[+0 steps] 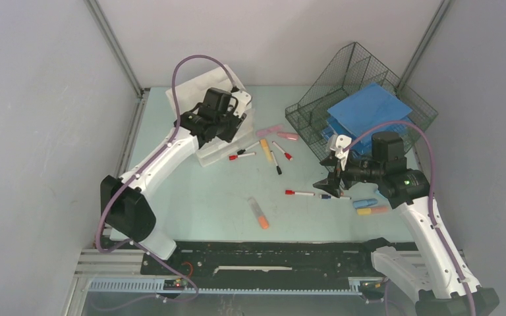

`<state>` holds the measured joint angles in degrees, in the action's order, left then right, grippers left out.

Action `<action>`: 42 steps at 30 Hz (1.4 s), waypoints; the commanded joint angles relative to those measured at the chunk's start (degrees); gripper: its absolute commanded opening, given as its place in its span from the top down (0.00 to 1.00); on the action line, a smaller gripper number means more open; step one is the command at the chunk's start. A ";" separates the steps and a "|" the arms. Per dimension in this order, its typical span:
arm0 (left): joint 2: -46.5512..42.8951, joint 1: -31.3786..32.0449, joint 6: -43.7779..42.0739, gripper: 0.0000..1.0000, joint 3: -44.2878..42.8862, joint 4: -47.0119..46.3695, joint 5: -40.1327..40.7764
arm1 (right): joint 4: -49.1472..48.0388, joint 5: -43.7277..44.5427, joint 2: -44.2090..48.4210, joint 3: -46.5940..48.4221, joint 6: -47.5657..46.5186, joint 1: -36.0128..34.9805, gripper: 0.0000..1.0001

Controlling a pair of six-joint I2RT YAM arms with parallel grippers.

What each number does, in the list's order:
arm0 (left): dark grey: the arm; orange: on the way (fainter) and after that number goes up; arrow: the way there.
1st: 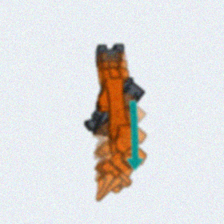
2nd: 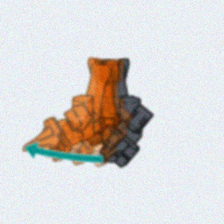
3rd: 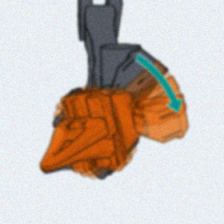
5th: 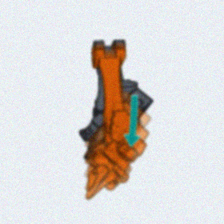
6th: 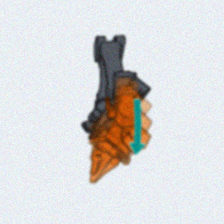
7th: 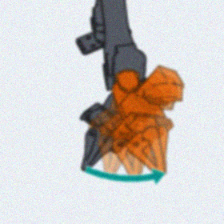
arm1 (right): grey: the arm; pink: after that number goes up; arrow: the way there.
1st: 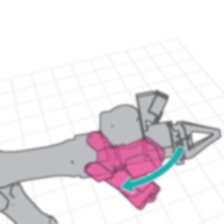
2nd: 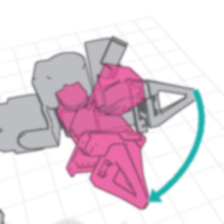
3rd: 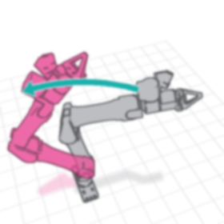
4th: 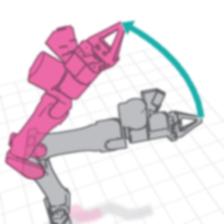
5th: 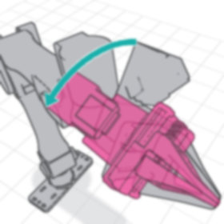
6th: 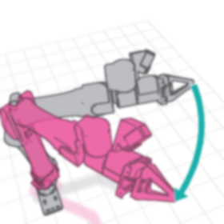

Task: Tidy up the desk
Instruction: Open the drawer in the storage box.

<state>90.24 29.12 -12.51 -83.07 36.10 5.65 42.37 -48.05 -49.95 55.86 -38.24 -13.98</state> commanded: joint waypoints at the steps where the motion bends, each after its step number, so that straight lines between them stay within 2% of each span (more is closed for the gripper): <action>1: -3.92 0.74 2.93 0.52 -0.15 0.72 -3.31 | -0.12 0.08 0.30 0.12 -0.51 -0.26 0.22; 7: -6.72 0.67 3.65 0.32 0.78 -1.73 2.64 | -0.11 0.06 0.27 0.13 -0.52 -0.26 0.22; 11: -6.14 0.52 2.95 0.29 1.53 -3.03 4.74 | -0.10 0.06 0.22 0.05 -0.52 -0.26 0.22; 21: 0.89 -1.84 2.49 0.34 1.35 -3.15 5.14 | -0.12 -0.11 0.47 0.09 -0.52 -0.17 0.22; 27: 1.18 -1.88 3.47 0.63 0.95 -1.21 0.64 | -0.04 -0.11 0.39 0.13 -0.52 -0.26 0.22; 30: -0.20 -1.88 4.42 0.71 1.40 -0.37 -2.67 | -0.02 -0.03 0.30 0.11 -0.52 -0.26 0.22; 35: -3.74 -1.88 5.72 0.72 3.33 0.13 -8.02 | -0.02 0.03 0.25 0.10 -0.61 -0.35 0.22; 42: -4.43 -1.88 7.32 0.64 2.73 2.26 -11.15 | 0.00 0.11 0.03 0.09 -0.61 -0.43 0.23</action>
<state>87.90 27.09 -7.35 -79.53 37.06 -1.30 42.37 -48.05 -49.95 55.86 -38.28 -13.98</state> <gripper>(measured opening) 0.331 0.775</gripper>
